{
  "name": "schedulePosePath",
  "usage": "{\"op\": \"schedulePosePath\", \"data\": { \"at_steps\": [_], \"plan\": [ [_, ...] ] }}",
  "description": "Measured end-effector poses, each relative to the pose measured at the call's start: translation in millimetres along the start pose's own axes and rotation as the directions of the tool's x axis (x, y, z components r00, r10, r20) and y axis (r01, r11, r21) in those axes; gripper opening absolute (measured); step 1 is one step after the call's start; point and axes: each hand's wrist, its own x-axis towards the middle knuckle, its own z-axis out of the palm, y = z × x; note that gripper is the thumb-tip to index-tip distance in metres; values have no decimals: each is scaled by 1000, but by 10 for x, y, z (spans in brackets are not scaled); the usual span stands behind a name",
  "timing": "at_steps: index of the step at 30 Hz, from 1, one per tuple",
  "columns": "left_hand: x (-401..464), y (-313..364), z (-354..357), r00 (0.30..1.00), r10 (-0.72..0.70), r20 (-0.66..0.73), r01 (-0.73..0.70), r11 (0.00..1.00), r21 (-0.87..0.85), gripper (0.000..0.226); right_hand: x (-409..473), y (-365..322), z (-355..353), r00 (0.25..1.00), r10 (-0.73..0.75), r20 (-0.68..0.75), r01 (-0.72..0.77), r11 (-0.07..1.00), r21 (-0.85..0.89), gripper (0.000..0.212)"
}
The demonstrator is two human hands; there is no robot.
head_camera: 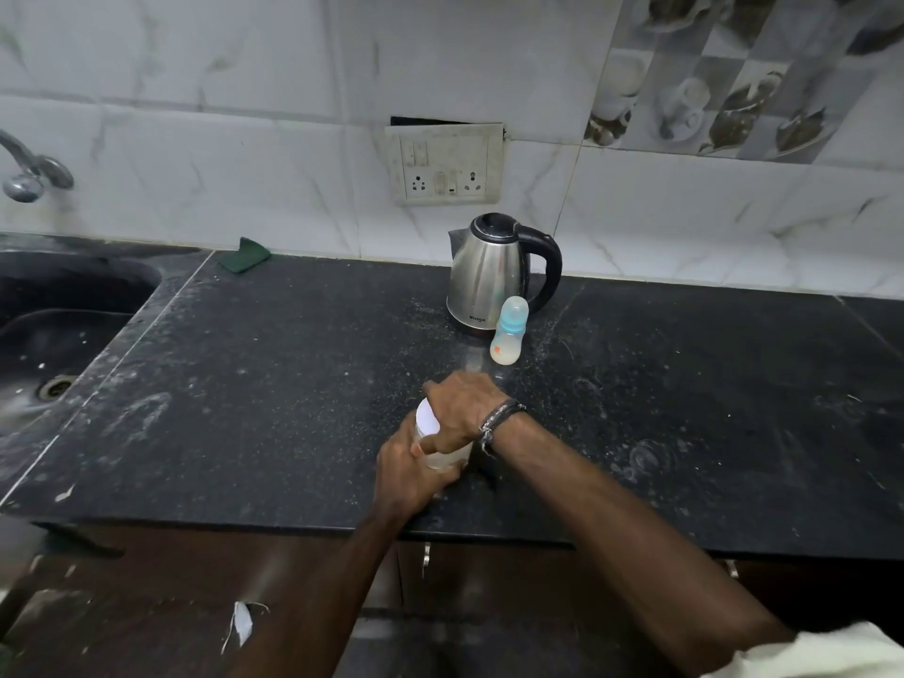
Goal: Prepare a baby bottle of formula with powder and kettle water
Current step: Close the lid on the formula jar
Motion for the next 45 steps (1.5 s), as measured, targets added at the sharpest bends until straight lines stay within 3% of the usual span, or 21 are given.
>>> {"op": "schedulePosePath", "data": {
  "at_steps": [2, 5, 9, 12, 15, 19, 27, 32, 37, 41, 45],
  "plan": [
    [-4, -7, 2, 1000, -14, -3, 14, 1000, 1, 97, -34, 44, -5, 999, -53, 5, 53, 999, -11, 69],
    [-7, 8, -5, 1000, -7, -7, 7, 1000, 20, 101, -73, 114, 25, 991, -93, -100, 92, 996, -8, 65],
    [8, 9, -12, 1000, -10, -10, 10, 1000, 16, 97, -92, 133, 87, 974, -60, -219, 59, 998, -12, 65],
    [-6, 38, -5, 999, -3, -38, 3, 1000, 9, 93, -106, 72, 182, 953, 9, -304, 5, 999, 44, 63],
    [-13, 24, 10, 999, -3, -36, 2, 1000, -16, 93, -126, -77, 267, 917, 174, -359, -140, 983, 118, 61],
    [-37, 72, 29, 999, -23, -48, 22, 999, -32, 88, -83, -231, 250, 891, 331, -312, -285, 941, 184, 53],
    [-64, 130, 14, 998, 5, -62, -6, 1000, -9, 72, 5, -274, 224, 871, 429, -237, -380, 897, 227, 56],
    [-56, 107, 21, 996, 50, -70, -50, 999, 5, 75, 24, -276, 199, 884, 422, -201, -390, 903, 181, 54],
    [-81, 77, 32, 997, 52, -54, -54, 998, -38, 100, -26, -184, 237, 919, 318, -235, -288, 945, 153, 62],
    [-105, 19, 53, 993, 95, -69, -101, 990, -98, 93, -100, 96, 237, 923, 377, -76, -321, 864, 387, 70],
    [-82, -71, 59, 987, 122, -107, -131, 988, -80, 96, -144, 232, 428, 843, 536, -45, -429, 720, 546, 59]
  ]
}}
